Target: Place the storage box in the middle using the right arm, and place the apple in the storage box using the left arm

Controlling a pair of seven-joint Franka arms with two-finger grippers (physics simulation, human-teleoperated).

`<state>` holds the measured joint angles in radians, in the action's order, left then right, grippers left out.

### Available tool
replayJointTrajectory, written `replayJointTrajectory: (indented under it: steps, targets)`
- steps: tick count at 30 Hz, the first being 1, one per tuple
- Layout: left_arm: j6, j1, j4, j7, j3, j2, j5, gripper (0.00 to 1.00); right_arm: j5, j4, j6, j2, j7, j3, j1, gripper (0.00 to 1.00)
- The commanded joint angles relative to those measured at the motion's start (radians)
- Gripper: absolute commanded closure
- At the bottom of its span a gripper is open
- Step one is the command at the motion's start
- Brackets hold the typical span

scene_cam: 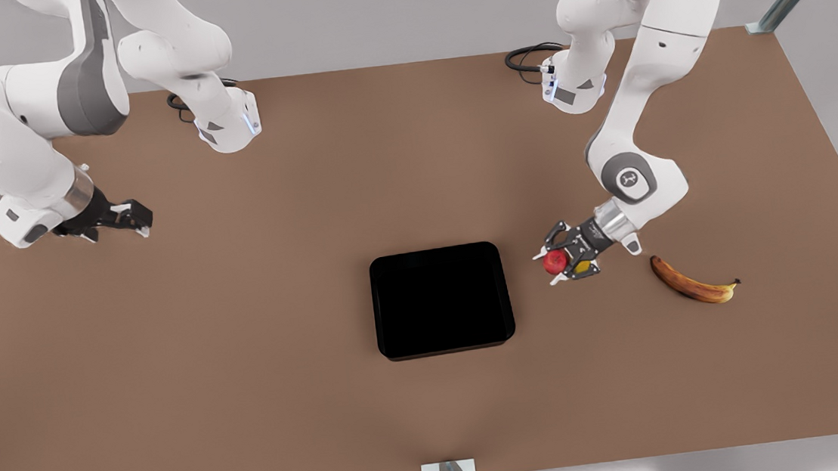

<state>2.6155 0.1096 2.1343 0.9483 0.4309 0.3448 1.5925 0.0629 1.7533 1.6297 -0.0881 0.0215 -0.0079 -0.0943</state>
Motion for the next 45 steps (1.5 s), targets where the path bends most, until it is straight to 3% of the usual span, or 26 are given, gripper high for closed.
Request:
replayJointTrajectory:
  steps: [1,3,8,13,14,15,22,24,27,28,30,31,33,34,35,37,38,40,42,43,45]
  targets:
    - [0.032,0.002,-0.020,0.039,0.026,0.008,0.069,0.61,0.000,0.000,-0.001,0.001,-0.002,0.000,0.031,0.00]
    - [0.196,-0.019,-0.108,0.135,0.117,0.065,0.072,0.61,0.000,0.000,-0.001,0.001,-0.006,0.000,0.033,0.00]
    - [0.488,-0.237,-0.341,0.306,0.149,0.204,0.069,0.61,0.000,-0.008,-0.001,0.001,-0.041,-0.014,0.048,0.00]
    - [0.618,-0.370,-0.476,0.359,0.151,0.296,0.063,0.56,0.000,-0.005,-0.001,0.001,-0.043,-0.015,0.053,0.00]
    - [0.635,-0.387,-0.491,0.359,0.151,0.315,0.061,0.15,0.000,-0.005,-0.001,0.001,-0.043,-0.015,0.053,0.00]
    - [0.640,-0.396,-0.501,0.362,0.151,0.326,0.061,0.00,0.000,-0.005,-0.007,0.001,-0.044,-0.015,0.051,0.00]
    - [0.669,-0.396,-0.505,0.359,0.141,0.333,0.058,0.00,0.000,-0.005,-0.008,0.002,-0.049,-0.015,0.053,0.00]
    - [0.672,-0.396,-0.462,0.339,0.137,0.278,0.032,0.00,0.000,-0.005,-0.008,0.002,-0.049,-0.015,0.053,0.00]
    - [0.467,-0.372,-0.292,0.166,0.008,0.076,-0.019,0.00,0.000,-0.005,-0.008,0.002,-0.051,-0.015,0.053,0.00]
    - [0.298,-0.355,-0.255,0.104,-0.058,0.016,-0.127,0.00,-0.002,-0.005,-0.008,0.001,-0.049,-0.015,0.053,0.00]
    - [-0.240,-0.324,-0.318,0.109,-0.248,-0.018,-0.597,0.00,-0.002,-0.005,-0.010,0.001,-0.049,-0.015,0.053,0.00]
    - [-0.322,-0.292,-0.362,0.112,-0.262,-0.018,-0.720,0.00,-0.002,-0.002,-0.011,0.002,-0.049,-0.015,0.051,0.00]
    - [-0.321,-0.251,-0.370,0.100,-0.279,-0.030,-0.738,0.00,-0.005,0.000,-0.013,0.002,-0.049,-0.015,0.051,0.00]
    - [-0.382,-0.251,-0.366,0.072,-0.288,-0.055,-1.016,0.00,-0.006,0.000,-0.014,0.002,-0.049,-0.015,0.053,0.00]
    - [-0.436,-0.251,-0.367,-0.007,-0.287,-0.072,-1.165,0.00,-0.006,0.002,-0.014,0.002,-0.049,-0.015,0.051,0.00]
    - [-0.667,-0.235,-0.359,-0.518,-0.296,-0.170,-1.506,0.00,-0.006,0.000,-0.013,0.001,-0.043,-0.015,0.053,0.00]
    - [-0.738,-0.194,-0.364,-0.660,-0.322,-0.234,-1.525,0.00,-0.006,-0.001,-0.013,-0.001,-0.040,-0.017,0.061,0.00]
    - [-1.034,-0.194,-0.562,-0.789,-0.388,-0.265,-1.527,0.00,-0.006,-0.001,-0.013,-0.002,-0.043,-0.017,0.062,0.00]
    - [-1.249,-0.182,-0.636,-0.870,-0.403,-0.316,-1.576,0.00,-0.008,-0.003,-0.013,-0.001,-0.046,-0.015,0.062,0.00]
    - [-1.301,-0.183,-0.636,-0.957,-0.443,-0.320,-1.577,0.00,-0.009,-0.005,-0.013,-0.001,-0.048,-0.015,0.062,0.00]
    - [-1.223,-0.183,-0.631,-0.942,-0.431,-0.314,-1.577,0.00,-0.011,-0.003,-0.013,-0.002,-0.048,-0.015,0.062,0.00]
